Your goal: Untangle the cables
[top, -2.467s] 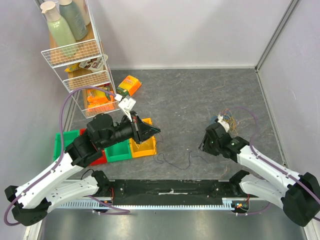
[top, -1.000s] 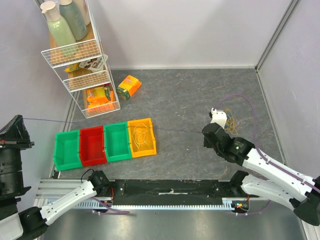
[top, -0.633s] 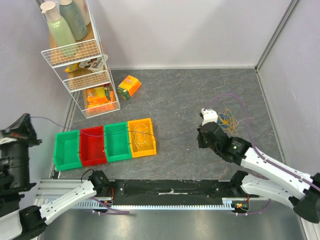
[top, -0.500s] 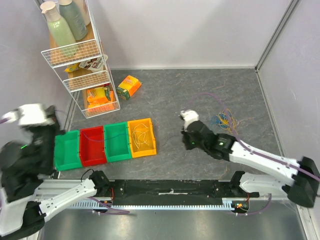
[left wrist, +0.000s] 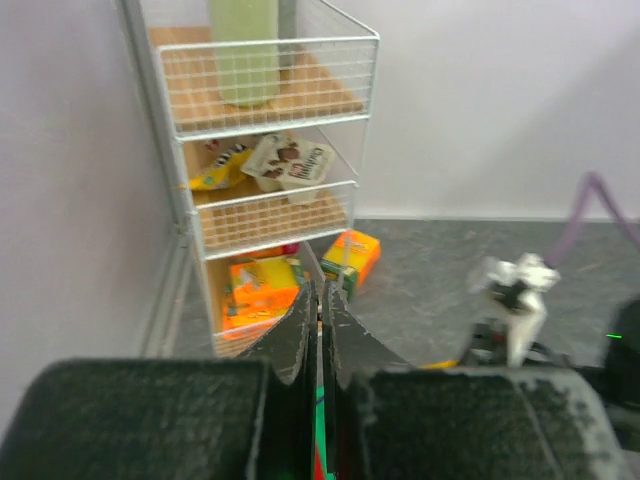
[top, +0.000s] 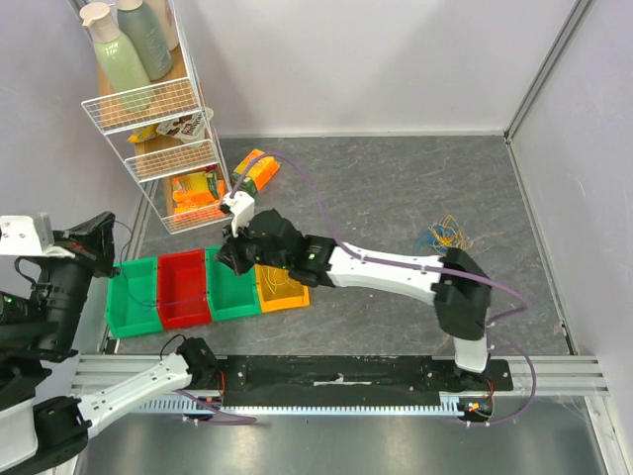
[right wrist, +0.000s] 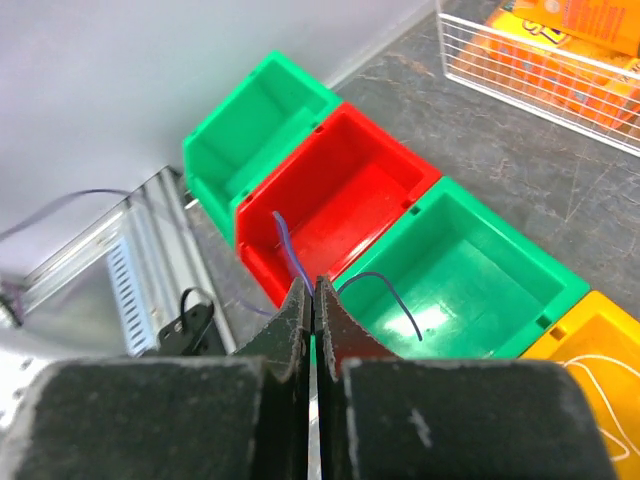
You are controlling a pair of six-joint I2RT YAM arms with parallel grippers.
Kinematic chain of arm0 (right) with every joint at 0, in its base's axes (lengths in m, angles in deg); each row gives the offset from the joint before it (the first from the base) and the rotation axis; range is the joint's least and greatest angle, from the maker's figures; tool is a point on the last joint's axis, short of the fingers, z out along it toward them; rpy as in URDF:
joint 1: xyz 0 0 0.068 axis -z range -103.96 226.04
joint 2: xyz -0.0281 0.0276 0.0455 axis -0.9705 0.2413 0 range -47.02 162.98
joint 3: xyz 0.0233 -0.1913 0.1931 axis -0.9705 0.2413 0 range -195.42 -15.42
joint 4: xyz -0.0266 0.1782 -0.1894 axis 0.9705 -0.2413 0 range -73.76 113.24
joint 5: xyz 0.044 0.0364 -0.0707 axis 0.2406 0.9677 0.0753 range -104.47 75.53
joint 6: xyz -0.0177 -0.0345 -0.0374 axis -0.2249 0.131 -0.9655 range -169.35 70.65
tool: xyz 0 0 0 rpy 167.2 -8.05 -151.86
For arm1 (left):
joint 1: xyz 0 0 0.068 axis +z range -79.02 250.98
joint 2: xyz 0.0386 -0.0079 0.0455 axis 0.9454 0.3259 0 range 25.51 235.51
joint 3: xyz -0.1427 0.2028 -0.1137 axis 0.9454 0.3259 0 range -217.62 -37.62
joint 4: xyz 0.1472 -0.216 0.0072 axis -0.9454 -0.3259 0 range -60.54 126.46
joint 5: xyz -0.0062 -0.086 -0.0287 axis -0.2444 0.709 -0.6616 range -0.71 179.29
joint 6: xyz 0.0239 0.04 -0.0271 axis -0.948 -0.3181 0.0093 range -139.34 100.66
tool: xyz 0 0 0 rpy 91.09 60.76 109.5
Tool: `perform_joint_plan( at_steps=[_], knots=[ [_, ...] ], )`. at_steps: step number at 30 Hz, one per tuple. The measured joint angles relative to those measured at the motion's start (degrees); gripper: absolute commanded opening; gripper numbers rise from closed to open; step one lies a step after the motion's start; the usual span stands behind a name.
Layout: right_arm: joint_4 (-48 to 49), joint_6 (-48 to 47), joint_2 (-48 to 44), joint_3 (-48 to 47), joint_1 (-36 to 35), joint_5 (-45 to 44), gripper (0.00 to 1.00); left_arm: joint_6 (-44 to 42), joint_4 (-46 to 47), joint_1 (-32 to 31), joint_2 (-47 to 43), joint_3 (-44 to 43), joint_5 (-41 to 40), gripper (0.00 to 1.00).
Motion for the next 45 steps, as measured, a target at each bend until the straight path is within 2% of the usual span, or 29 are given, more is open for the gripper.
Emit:
perform_joint_plan(
  at_steps=[2, 5, 10, 14, 18, 23, 26, 29, 35, 40, 45],
  knots=[
    [0.35, 0.31, 4.02, -2.89, 0.02, -1.88, 0.00, 3.10, 0.11, 0.07, -1.31, 0.63, 1.97, 0.02],
    [0.72, 0.66, 8.26, -3.72, 0.00, -5.07, 0.00, 6.93, -0.15, 0.07, -1.27, 7.91, 4.50, 0.02],
    [-0.39, 1.25, 13.22, -2.84, 0.00, -10.10, 0.00, 10.93, -3.04, 0.04, 4.50, 16.00, 10.14, 0.02],
    [-1.07, 1.95, 13.77, -1.75, 0.00, -11.47, 0.00, 12.17, -2.12, 0.04, 6.51, 13.25, 15.65, 0.02],
    [-1.01, 2.82, 13.92, -1.75, 0.00, -12.70, 0.00, 12.50, 1.44, 0.04, 8.55, 3.54, 18.53, 0.02],
    [-1.27, 3.98, 14.36, -0.39, 0.00, -14.12, 0.00, 12.22, 7.28, 0.07, 10.16, 3.04, 16.02, 0.02],
    [-1.51, 4.55, 14.36, 1.07, 0.07, -14.43, 0.00, 9.79, 11.82, 0.04, 12.63, 7.06, 11.67, 0.02],
    [-0.98, 5.25, 14.25, 1.64, 0.26, -14.43, 0.00, 4.68, 18.97, 0.94, 14.78, 14.84, 5.53, 0.02],
    [-0.70, 6.49, 14.23, 1.84, 0.42, -13.84, 0.02, 2.58, 22.82, 9.55, 17.16, 26.40, 4.59, 0.01],
    [-0.17, 6.84, 13.53, 2.89, 0.44, -12.13, 0.06, 5.60, 22.73, 17.64, 18.23, 28.09, 8.17, 0.02],
    [-0.24, 6.91, 12.48, 3.96, 0.44, -9.90, 0.07, 7.65, 22.34, 21.66, 18.53, 27.67, 12.57, 0.02]
  ],
)
